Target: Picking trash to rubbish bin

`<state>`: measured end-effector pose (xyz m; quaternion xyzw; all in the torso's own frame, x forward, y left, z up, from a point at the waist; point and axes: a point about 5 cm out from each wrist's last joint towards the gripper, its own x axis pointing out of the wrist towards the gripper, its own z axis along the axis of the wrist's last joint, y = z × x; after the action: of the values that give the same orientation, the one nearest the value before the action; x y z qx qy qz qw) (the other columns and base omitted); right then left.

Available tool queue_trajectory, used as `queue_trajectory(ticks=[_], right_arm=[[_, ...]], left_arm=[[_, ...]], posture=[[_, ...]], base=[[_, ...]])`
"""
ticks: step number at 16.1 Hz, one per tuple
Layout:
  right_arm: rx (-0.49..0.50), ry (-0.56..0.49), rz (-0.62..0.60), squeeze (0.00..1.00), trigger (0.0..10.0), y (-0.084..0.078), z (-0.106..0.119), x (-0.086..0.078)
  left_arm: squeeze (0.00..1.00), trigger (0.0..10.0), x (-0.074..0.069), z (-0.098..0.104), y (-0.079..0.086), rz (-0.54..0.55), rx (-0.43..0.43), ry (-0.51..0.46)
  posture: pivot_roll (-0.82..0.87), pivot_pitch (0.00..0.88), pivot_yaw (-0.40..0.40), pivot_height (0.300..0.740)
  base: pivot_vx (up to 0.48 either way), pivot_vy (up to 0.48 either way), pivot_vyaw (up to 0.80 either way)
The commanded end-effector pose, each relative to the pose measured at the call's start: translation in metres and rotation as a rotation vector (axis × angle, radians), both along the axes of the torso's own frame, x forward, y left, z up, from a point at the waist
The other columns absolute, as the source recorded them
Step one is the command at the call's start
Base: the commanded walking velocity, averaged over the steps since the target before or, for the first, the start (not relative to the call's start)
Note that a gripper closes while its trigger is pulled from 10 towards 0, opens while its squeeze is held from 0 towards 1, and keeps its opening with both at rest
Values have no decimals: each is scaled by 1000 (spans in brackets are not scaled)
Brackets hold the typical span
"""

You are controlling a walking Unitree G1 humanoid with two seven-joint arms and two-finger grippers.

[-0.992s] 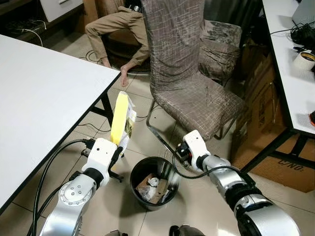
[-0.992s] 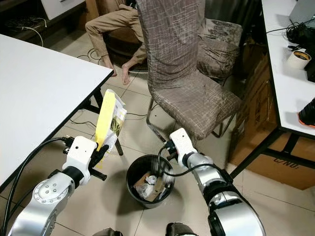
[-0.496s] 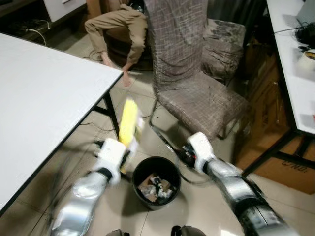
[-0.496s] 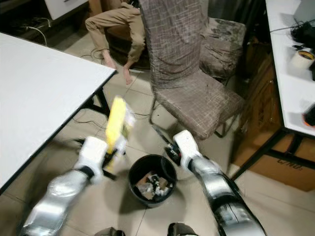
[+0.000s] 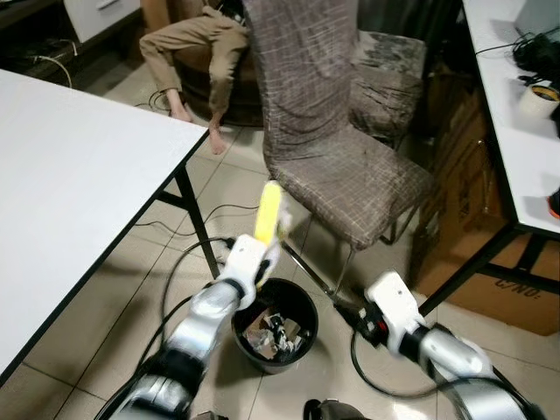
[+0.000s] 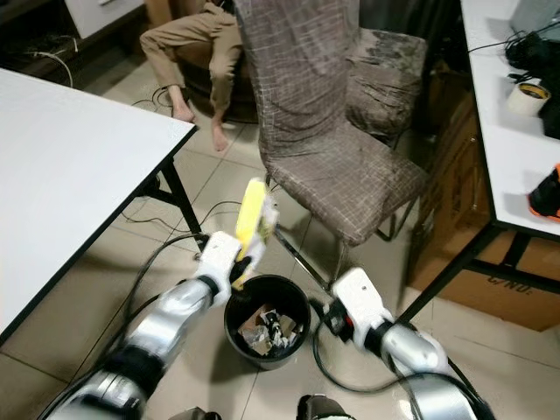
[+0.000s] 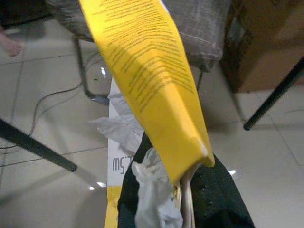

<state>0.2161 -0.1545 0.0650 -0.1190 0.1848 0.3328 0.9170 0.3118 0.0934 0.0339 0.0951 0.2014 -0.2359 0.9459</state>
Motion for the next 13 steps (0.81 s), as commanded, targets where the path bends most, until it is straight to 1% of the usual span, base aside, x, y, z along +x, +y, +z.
queue_trajectory(ticks=[1,2,3,4,6,9,10,11,13], right_arm=[[20,29,30,0,10000,7,4,-7],[16,46,41,0,10000,12,7,-14],[12,58,29,0,10000,14,9,-17],[10,64,25,0,10000,15,9,-18],[14,71,40,0,10000,20,12,-20],[-20,61,30,0,10000,19,17,-16],[-24,64,27,0,10000,19,16,-15],[-39,60,26,0,10000,19,16,-13],[-52,57,22,0,10000,19,17,-12]], left_arm=[[0,10000,-2,-7,-4,-25,42,20],[0,10000,-1,-10,-6,-50,84,26],[106,10000,0,-13,-8,-64,124,35],[137,10000,-1,-14,-9,-81,140,38],[122,10000,-1,-15,-12,-98,141,40],[106,10000,2,-13,-15,-96,140,28],[188,10000,2,-13,-16,-99,126,30],[1000,10000,1,-13,-17,-107,109,39],[1000,10000,1,-13,-18,-111,104,39]], posture=[[-270,146,10,740],[-270,154,10,740],[-271,156,9,740],[-271,156,9,740],[-271,156,9,740],[-273,162,4,740],[-273,162,4,740],[-273,162,4,740],[-273,162,4,740]], base=[[0,0,0],[0,0,0],[0,0,0],[0,0,0],[0,0,0],[0,0,0],[0,0,0],[0,0,0],[0,0,0]])
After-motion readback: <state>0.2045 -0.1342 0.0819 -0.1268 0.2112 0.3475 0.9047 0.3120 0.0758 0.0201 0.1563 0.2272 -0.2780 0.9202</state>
